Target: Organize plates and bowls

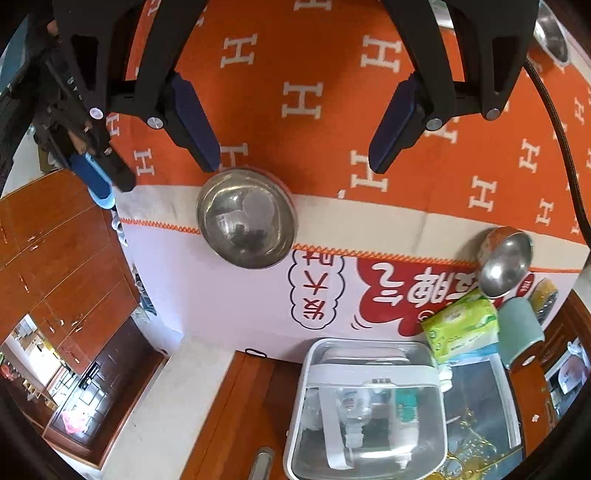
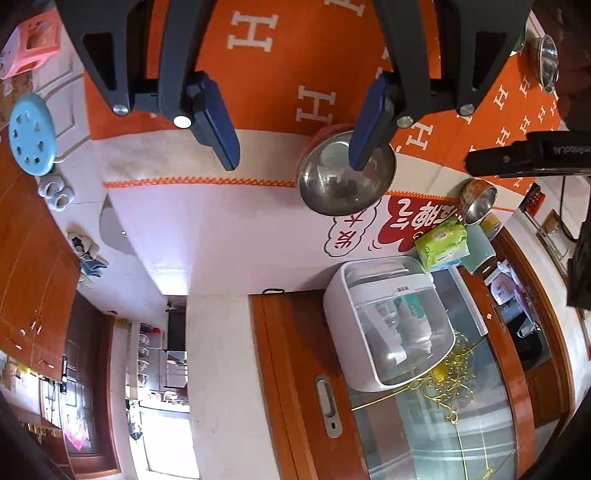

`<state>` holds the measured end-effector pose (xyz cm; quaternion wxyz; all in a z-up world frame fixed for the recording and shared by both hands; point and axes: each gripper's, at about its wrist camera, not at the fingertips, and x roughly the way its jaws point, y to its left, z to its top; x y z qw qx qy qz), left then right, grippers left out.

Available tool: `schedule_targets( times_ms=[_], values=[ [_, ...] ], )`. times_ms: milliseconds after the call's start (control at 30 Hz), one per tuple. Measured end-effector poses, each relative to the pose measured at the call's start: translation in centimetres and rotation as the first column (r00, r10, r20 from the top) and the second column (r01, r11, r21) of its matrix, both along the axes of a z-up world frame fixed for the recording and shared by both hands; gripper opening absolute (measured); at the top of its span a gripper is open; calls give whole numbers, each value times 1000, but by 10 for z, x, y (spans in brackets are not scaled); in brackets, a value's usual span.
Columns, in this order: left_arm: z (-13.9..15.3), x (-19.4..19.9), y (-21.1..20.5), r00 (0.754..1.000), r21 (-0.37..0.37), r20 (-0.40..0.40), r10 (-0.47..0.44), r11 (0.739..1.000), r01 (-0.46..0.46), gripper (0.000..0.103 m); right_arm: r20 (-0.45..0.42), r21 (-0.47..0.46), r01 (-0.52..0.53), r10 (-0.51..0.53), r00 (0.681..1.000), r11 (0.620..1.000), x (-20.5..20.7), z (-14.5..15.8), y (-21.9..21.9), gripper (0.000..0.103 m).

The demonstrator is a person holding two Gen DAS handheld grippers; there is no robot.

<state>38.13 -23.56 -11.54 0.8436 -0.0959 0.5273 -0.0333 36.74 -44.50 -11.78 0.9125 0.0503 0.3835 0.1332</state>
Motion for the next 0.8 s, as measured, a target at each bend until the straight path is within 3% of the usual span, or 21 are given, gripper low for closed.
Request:
schedule_targets(
  times_ms=[300,800],
  values=[
    [-49,25,-3,1000,-91,-3,22,996,-22,82,13,71,5,-6,1000,997,15,-39,10,62],
    [-106,49,-1,998,-142,-40,44,989,-49,81,-83,117,-36,46,995,992,37,-85,23,62]
  ],
)
